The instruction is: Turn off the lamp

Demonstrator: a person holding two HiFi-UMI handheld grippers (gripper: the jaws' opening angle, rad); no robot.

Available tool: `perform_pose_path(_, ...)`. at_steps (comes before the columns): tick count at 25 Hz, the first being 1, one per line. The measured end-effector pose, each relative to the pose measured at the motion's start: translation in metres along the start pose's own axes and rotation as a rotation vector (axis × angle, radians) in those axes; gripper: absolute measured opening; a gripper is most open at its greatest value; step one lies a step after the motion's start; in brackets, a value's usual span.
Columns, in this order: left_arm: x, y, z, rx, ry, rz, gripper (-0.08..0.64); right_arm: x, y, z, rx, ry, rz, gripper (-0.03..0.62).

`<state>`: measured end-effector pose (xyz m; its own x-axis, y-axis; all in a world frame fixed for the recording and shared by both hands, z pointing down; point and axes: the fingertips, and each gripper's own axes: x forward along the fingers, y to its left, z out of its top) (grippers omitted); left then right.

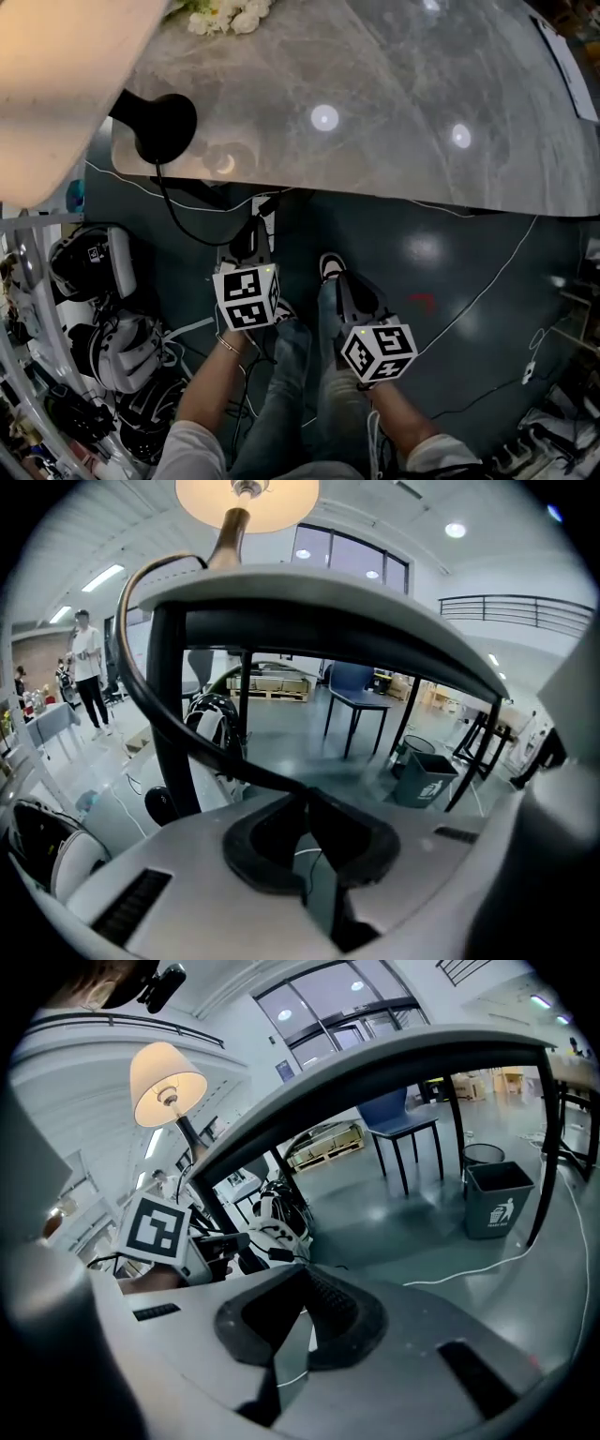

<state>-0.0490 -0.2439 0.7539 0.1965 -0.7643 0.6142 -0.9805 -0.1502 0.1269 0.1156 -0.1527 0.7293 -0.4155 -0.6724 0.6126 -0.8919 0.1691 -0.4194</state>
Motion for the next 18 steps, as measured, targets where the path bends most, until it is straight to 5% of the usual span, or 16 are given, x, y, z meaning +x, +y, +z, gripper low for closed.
perform_pose_path(6,-0.059,-0.031,0.023,0.023,0.022,-0.091,0.025,-0.025,0.013,0.016,-0.004,-0.003,-0.006,-0.002)
perform_pose_path(18,-0.140,-0.060,0.091,-0.067,0.033,-0.185,0.025,-0.070,0.082,0.056,-0.096,0.032,0.075,-0.002)
